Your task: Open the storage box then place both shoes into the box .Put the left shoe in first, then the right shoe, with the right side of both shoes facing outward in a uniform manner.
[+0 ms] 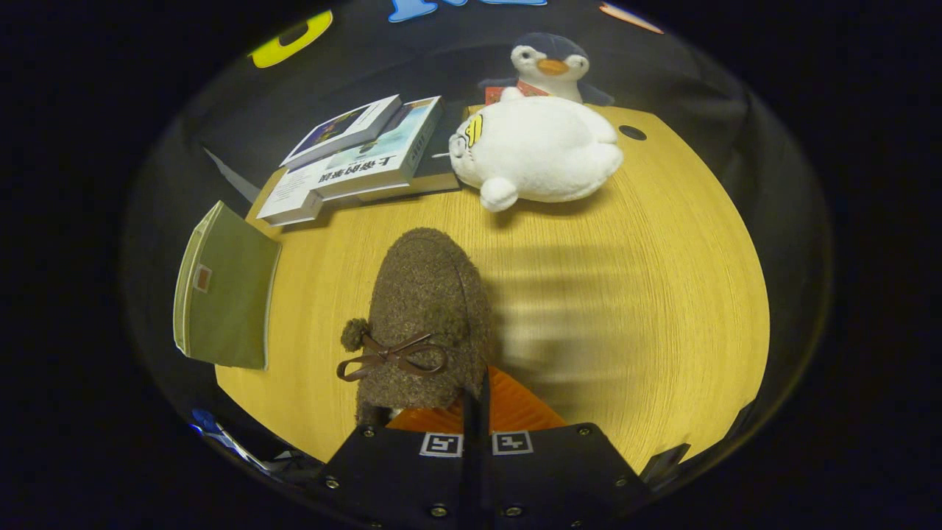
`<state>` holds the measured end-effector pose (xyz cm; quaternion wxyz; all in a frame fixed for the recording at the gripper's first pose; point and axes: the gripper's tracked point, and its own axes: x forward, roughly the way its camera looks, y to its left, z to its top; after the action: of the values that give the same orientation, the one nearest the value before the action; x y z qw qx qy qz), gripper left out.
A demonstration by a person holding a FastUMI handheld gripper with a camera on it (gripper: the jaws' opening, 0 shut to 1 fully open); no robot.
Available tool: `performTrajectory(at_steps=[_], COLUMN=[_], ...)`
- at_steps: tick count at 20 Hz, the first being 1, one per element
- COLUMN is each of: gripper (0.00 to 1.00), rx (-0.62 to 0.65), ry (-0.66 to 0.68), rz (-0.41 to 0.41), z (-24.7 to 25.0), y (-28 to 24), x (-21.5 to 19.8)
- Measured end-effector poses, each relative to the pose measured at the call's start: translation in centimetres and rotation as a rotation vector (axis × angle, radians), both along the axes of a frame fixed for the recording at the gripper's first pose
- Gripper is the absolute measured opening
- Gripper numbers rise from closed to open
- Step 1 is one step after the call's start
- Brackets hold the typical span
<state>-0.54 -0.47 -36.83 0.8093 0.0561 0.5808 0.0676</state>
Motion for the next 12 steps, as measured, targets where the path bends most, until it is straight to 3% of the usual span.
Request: performTrajectory(at_steps=[7, 12], gripper=[0.0, 0.0], rx=[0.065, 0.044], ry=[-0.023, -0.065], rz=[0.038, 0.123], z=[4.2, 6.3], y=[5.0, 8.5], x=[1.7, 2.9])
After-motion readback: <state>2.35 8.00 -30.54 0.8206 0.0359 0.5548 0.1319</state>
